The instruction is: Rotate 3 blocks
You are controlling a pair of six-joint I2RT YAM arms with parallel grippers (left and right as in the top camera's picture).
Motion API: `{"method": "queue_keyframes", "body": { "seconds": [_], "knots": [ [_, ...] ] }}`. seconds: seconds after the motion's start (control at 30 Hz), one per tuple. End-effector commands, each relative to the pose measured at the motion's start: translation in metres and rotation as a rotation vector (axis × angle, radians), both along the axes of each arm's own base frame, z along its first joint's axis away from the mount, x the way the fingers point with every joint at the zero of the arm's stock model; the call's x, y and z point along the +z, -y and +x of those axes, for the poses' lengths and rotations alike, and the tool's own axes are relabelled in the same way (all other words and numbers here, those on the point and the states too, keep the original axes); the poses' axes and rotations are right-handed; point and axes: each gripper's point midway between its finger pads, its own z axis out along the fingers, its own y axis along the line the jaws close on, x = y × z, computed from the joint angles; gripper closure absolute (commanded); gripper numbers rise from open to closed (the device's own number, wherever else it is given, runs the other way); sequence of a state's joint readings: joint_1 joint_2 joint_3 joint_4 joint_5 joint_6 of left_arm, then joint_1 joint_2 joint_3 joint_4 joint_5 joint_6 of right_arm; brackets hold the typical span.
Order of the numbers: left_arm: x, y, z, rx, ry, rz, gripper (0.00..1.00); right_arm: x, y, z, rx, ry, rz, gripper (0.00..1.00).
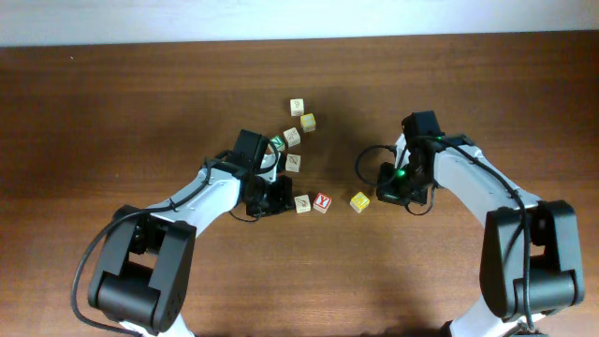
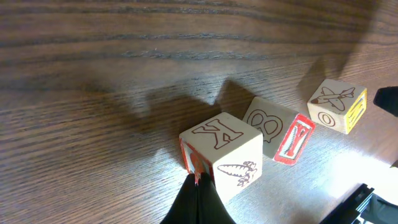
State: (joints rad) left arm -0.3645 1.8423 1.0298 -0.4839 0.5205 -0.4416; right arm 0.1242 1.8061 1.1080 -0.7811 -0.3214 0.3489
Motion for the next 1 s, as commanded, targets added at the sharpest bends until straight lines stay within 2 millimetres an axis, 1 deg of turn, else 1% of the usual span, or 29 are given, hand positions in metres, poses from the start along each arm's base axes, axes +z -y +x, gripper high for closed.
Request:
{"method": "queue_keyframes", "body": {
  "seconds": [0.0, 0.07, 0.13, 0.2, 0.27, 0.3, 0.37, 0.4, 0.5, 0.57, 0.67, 0.77, 0.8, 0.83, 0.87, 0.9, 0.93, 0.97],
  "knots": [
    [-0.004, 0.001, -0.004, -0.022, -0.009, -0.008, 1.0, -0.011, -0.011, 0.0, 0.041, -0.009, 0.003, 0.96],
    [-0.004, 0.001, -0.004, -0.022, -0.009, -0.007, 1.0, -0.01, -0.035, -0.001, 0.116, 0.024, 0.017, 0.96],
    [-0.004, 0.001, -0.004, -0.022, -0.009, -0.008, 1.0, -0.009, -0.06, -0.006, 0.191, 0.047, 0.023, 0.96],
    [-0.004, 0.001, -0.004, -0.022, -0.009, -0.008, 1.0, -0.009, -0.065, -0.007, 0.203, 0.051, 0.028, 0.96],
    [-0.004, 0.002, -0.004, -0.022, -0.008, -0.008, 1.0, -0.003, -0.082, -0.005, 0.218, 0.073, 0.101, 0.96],
    [-0.004, 0.002, -0.004, -0.023, -0.008, -0.008, 1.0, -0.002, -0.087, -0.005, 0.204, 0.07, 0.108, 0.96],
    [-0.004, 0.002, -0.005, -0.023, -0.009, -0.008, 1.0, -0.004, -0.105, -0.004, 0.16, 0.066, 0.123, 0.96],
    [-0.004, 0.002, -0.004, -0.023, -0.009, -0.008, 1.0, -0.004, -0.113, -0.004, 0.168, 0.078, 0.131, 0.96],
    [-0.004, 0.002, -0.005, -0.024, -0.01, -0.01, 1.0, -0.002, -0.121, -0.004, 0.198, 0.1, 0.139, 0.96],
    [-0.004, 0.002, -0.005, -0.024, -0.01, -0.011, 1.0, 0.001, -0.133, -0.005, 0.273, 0.138, 0.172, 0.96],
    [-0.004, 0.002, -0.005, -0.024, -0.01, -0.011, 1.0, 0.005, -0.14, -0.007, 0.324, 0.153, 0.207, 0.96],
    [-0.004, 0.002, -0.005, -0.024, -0.009, -0.01, 1.0, 0.006, -0.14, -0.011, 0.373, 0.152, 0.215, 0.96],
    [-0.004, 0.002, -0.005, -0.028, -0.007, -0.01, 1.0, 0.015, -0.138, -0.007, 0.394, 0.157, 0.21, 0.95],
    [-0.004, 0.002, -0.005, -0.03, -0.005, -0.01, 1.0, 0.029, -0.134, 0.001, 0.398, 0.16, 0.198, 0.9],
    [-0.004, 0.002, -0.005, -0.03, -0.005, -0.01, 1.0, 0.042, -0.126, 0.006, 0.397, 0.144, 0.169, 0.84],
    [-0.004, 0.002, -0.005, -0.03, -0.005, -0.01, 1.0, 0.052, -0.119, 0.006, 0.388, 0.119, 0.127, 0.83],
    [-0.004, 0.002, -0.005, -0.03, -0.005, -0.01, 1.0, 0.058, -0.118, 0.0, 0.388, 0.087, 0.118, 0.82],
    [-0.004, 0.002, -0.005, -0.03, -0.006, -0.01, 1.0, 0.055, -0.113, -0.011, 0.362, 0.022, 0.102, 0.81]
  ]
}}
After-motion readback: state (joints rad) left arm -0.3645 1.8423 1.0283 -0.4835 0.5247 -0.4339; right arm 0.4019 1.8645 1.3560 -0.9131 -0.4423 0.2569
